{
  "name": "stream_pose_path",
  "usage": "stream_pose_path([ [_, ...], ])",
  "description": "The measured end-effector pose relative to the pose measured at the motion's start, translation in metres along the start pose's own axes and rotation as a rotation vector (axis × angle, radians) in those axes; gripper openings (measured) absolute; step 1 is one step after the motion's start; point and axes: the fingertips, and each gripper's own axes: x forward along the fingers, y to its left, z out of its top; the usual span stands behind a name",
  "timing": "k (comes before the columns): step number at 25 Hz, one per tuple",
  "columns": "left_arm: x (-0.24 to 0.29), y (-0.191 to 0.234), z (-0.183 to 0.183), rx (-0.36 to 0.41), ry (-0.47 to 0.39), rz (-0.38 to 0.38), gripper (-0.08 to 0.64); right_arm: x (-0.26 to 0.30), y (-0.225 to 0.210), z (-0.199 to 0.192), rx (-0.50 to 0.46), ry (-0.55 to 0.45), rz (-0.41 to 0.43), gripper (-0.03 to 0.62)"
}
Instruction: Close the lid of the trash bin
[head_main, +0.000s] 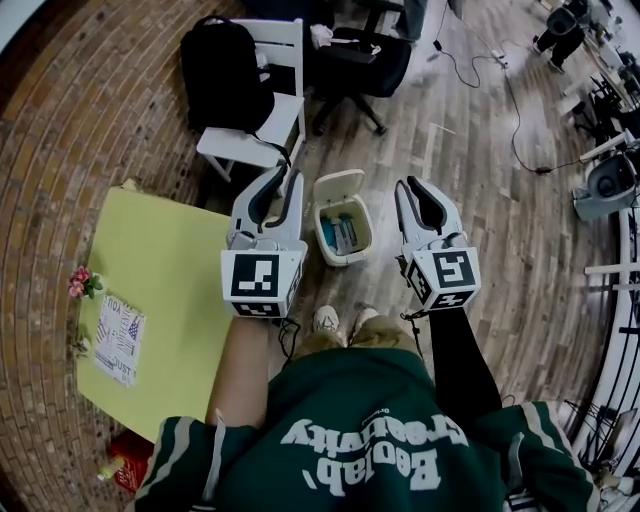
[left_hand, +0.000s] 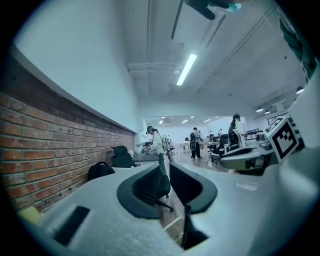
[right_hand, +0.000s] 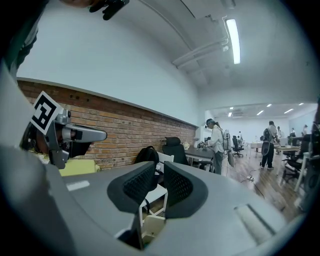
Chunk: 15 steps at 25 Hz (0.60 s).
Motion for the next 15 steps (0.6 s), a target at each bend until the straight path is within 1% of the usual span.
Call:
stream_pose_path([
  [3,0.008,0.004,0.001,-0.003,-0.001,0.005,0.066,0.009,-0.004,0.0,0.0,0.002,0.006,0.074],
  [7,0.02,0.011,-0.001,-0.017,0.006,0.03,0.063,0.03,-0.006,-0.003,-0.006,0.007,0.044,0.072],
  [9,0.026,0.017,0.0,-0.008,0.008,0.06,0.054,0.044,-0.008,-0.002,-0.019,0.006,0.076,0.072],
  [12,0.044,0.018,0.007,0.018,0.009,0.118,0.049,0.065,-0.021,0.002,-0.037,-0.002,0.128,0.072],
  [15,0.066,0.02,0.01,0.013,0.014,0.169,0.049,0.089,-0.041,0.003,-0.026,-0.002,0.181,0.072],
])
